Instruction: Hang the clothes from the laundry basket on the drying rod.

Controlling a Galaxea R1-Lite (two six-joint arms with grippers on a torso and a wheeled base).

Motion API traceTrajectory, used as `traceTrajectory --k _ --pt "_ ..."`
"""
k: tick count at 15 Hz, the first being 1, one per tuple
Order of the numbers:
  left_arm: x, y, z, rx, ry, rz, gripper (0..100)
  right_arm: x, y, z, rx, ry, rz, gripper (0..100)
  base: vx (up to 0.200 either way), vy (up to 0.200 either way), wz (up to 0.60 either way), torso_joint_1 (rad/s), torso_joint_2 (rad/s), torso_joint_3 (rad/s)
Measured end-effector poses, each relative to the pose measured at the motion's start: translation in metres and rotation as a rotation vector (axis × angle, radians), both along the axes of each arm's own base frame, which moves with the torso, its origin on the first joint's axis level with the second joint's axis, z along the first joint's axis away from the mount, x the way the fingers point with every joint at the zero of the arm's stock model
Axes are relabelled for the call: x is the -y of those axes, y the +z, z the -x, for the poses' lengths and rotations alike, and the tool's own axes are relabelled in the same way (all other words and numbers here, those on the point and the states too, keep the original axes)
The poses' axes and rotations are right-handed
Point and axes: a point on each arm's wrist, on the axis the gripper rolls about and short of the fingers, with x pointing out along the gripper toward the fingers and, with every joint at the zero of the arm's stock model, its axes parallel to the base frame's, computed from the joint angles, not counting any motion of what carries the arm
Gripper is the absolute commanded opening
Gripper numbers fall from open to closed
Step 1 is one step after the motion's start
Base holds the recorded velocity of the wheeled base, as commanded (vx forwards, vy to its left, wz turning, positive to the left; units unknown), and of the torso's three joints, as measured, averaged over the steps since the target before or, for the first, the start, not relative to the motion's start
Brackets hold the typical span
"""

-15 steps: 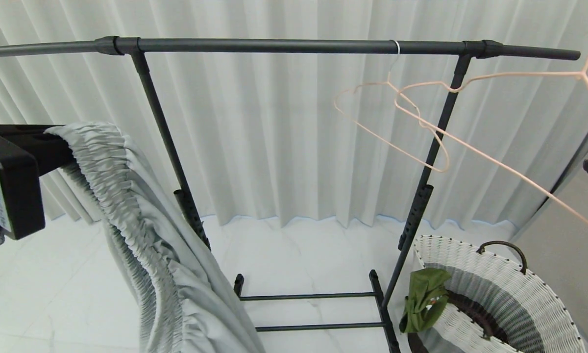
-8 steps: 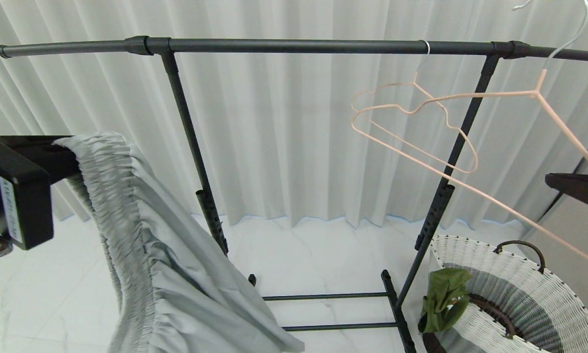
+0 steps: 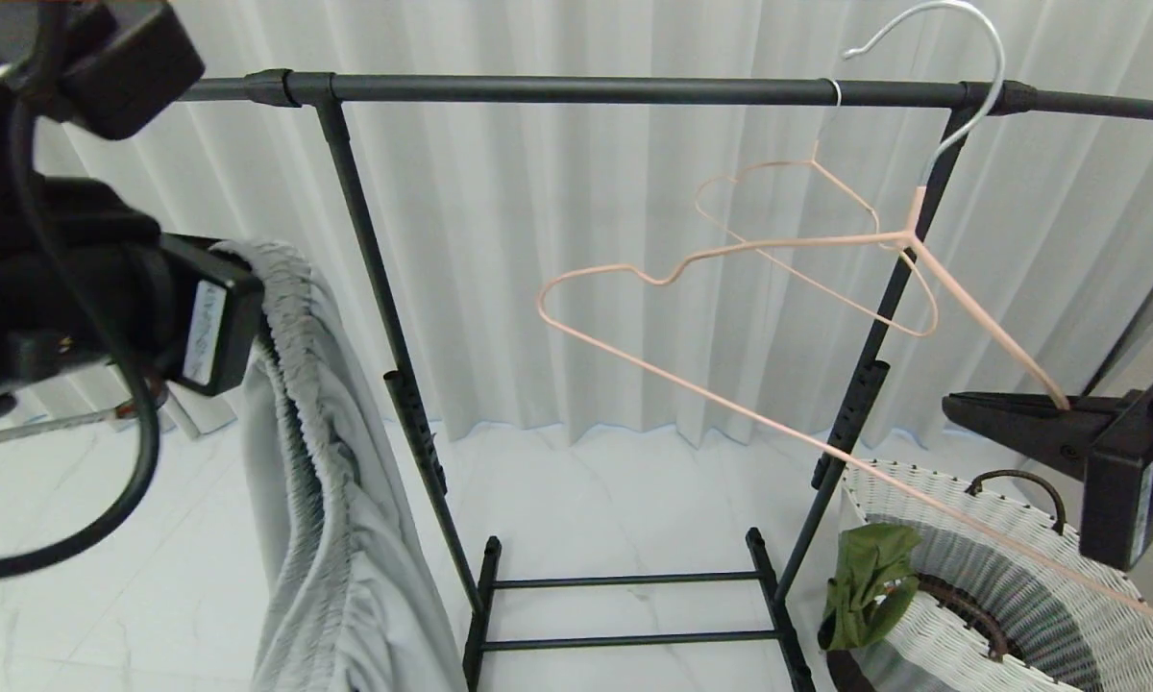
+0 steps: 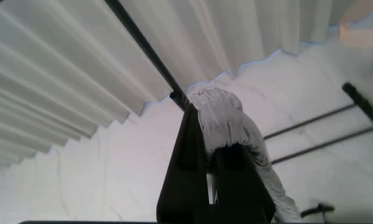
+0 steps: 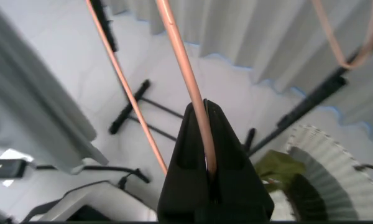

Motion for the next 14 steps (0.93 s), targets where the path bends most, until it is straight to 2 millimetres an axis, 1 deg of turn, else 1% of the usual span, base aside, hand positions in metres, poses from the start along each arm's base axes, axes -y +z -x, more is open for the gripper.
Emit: traceTrajectory --k 4,6,8,11,14 --pt "0.026 0.01 -0.044 -0.01 0.082 0.166 0 -0.022 0.004 0.003 -0.03 0.078 -0.029 0 0.0 0.0 0.0 0.0 0.0 0.0" --pt "0.037 0.013 -0.061 -0.008 0.1 0.221 0 -0.031 0.01 0.004 -0.036 0.1 -0.054 0 0.0 0.0 0.0 0.0 0.0 0.0" --pt "0.04 0.014 -0.078 -0.002 0.146 0.23 0 -0.036 0.01 0.003 -0.04 0.109 -0.051 0 0.0 0.0 0.0 0.0 0.0 0.0" --pt "0.043 0.01 -0.092 -0.001 0.188 0.219 0 -0.038 0.009 0.002 -0.045 0.113 -0.045 0 0.0 0.0 0.0 0.0 0.0 0.0" --pt "0.045 0.007 -0.096 -0.009 0.195 0.211 0 -0.04 0.008 0.002 -0.046 0.119 -0.043 0 0.0 0.0 0.0 0.0 0.0 0.0"
